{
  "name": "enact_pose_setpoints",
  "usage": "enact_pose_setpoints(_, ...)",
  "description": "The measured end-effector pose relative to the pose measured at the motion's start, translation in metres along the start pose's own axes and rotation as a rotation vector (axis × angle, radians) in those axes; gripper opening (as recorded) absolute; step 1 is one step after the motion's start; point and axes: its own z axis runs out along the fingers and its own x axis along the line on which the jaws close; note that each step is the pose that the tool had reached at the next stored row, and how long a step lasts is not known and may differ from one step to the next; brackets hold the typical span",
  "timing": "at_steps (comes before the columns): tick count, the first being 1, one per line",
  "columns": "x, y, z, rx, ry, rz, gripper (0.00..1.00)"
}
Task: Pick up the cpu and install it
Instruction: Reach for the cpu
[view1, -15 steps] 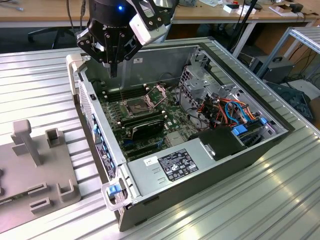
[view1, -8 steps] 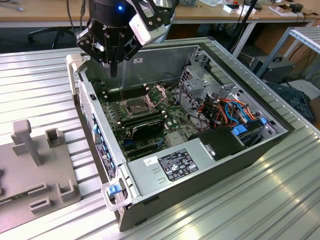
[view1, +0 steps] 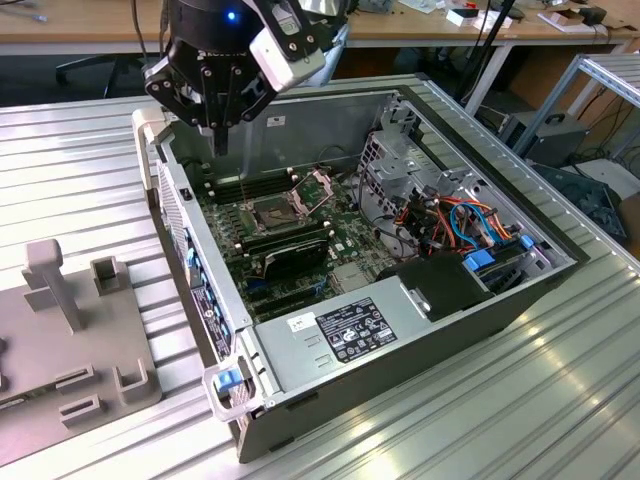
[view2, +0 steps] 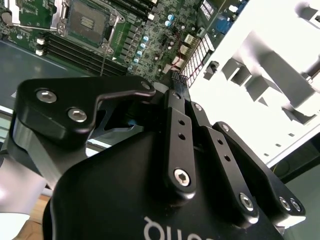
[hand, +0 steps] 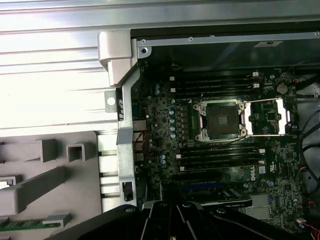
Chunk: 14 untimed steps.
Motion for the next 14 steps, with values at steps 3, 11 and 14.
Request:
enact_pose_setpoints(3,0.0048,-0.0004,-0.0001,-0.0001,0.0000,0.000,0.11)
enact_pose_setpoints(11,0.0256,-0.0019,-0.0006,-0.0001,0.0000,0.000,0.11)
enact_pose_setpoints(14,0.0310,-0.0023,-0.0008,-0.0001,0.0000,0.000,0.11)
